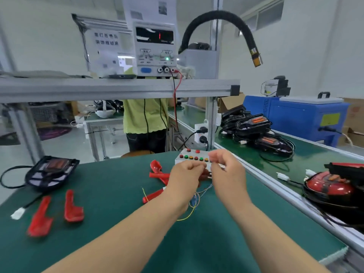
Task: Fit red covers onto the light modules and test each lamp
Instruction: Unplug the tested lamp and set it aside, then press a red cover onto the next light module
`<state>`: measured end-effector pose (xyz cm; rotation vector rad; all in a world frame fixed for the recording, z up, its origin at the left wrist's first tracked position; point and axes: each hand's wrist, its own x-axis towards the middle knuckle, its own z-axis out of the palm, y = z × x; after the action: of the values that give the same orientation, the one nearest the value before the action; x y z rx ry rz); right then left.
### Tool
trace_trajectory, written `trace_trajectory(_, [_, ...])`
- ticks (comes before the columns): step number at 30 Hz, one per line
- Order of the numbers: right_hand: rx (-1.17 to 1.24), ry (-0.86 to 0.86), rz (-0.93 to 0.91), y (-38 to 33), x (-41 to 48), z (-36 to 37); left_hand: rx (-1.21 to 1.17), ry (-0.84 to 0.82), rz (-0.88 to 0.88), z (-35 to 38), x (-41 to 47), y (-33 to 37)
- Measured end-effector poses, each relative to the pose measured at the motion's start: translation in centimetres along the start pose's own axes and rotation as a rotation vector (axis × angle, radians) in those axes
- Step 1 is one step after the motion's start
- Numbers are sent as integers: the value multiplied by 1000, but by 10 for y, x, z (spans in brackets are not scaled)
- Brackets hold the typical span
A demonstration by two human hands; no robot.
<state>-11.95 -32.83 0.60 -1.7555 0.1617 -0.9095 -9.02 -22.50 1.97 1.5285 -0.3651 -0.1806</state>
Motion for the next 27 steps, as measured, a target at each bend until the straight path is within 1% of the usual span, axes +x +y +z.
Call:
trace_trajectory(5, [36, -132, 14, -5, -13, 43, -11, 103, 0, -35, -5, -2])
trace_trajectory(10, [43, -202, 14, -9, -22, 76, 20, 181, 12, -68, -11, -5])
trace_trajectory(14, [56, -267, 31, -10, -30, 98, 25, 208, 5, -92, -19, -7])
trace_trajectory(20, [95, -329, 47, -7, -39, 125, 103, 322, 0, -126, -19, -19])
trace_trajectory(27, [26, -384, 67, 3, -40, 149, 90, 455, -11, -153, -5, -34])
